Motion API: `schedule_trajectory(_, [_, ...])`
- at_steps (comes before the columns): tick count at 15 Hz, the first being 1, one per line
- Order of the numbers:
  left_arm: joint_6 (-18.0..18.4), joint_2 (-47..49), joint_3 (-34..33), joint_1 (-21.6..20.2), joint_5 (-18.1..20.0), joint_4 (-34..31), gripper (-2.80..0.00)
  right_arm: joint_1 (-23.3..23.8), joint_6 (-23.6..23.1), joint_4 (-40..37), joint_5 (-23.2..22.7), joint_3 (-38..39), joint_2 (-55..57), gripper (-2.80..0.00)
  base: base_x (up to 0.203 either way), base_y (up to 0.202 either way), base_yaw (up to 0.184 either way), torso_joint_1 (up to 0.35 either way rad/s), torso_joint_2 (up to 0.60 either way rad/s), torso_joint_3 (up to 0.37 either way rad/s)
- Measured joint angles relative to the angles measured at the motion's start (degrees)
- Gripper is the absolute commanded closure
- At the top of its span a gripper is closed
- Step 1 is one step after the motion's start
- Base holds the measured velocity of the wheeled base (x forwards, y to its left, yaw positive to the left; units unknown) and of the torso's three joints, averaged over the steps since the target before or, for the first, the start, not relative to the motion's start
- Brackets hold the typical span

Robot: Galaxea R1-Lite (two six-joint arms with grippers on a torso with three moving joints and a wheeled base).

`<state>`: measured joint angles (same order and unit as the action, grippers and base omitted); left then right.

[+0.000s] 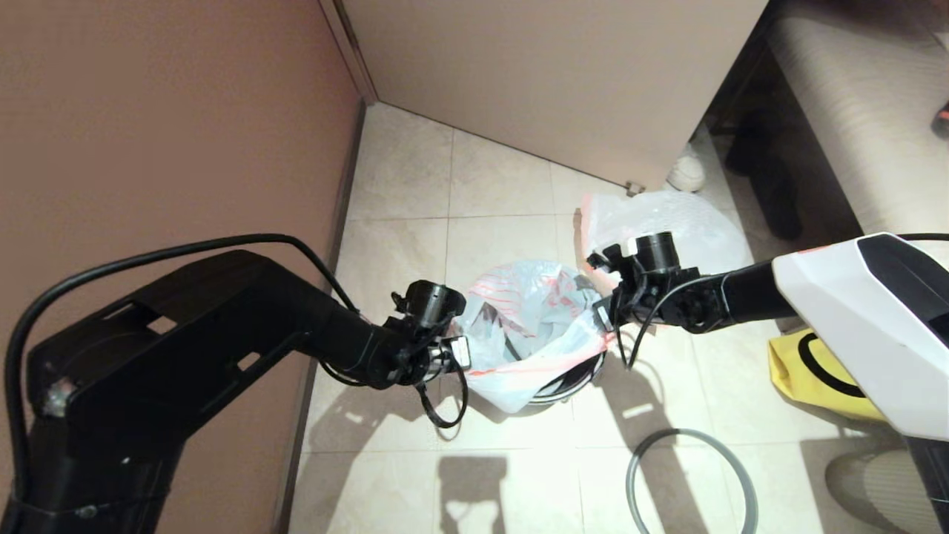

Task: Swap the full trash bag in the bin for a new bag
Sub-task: Put the new garbage bag on the trash can

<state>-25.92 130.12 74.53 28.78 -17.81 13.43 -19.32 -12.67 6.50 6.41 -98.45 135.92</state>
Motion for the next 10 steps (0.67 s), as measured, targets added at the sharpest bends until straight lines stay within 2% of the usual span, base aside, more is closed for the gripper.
schedule_trajectory(2, [0.0, -2.6, -3.0, 0.5, -0.6, 2.2, 0.00, -0.7, 0.8, -0.3, 0.4, 1.0, -2.5, 0.00, 0.000, 0.000, 0.000, 0.000, 0.00, 0.000])
schedule_trajectory(10, [0.0, -4.7, -10.3, 2.1, -0.2, 2.4, 0.00, -4.6, 1.1, -2.2, 6.5, 6.0, -8.9, 0.00, 0.000, 0.000, 0.000, 0.000, 0.00, 0.000])
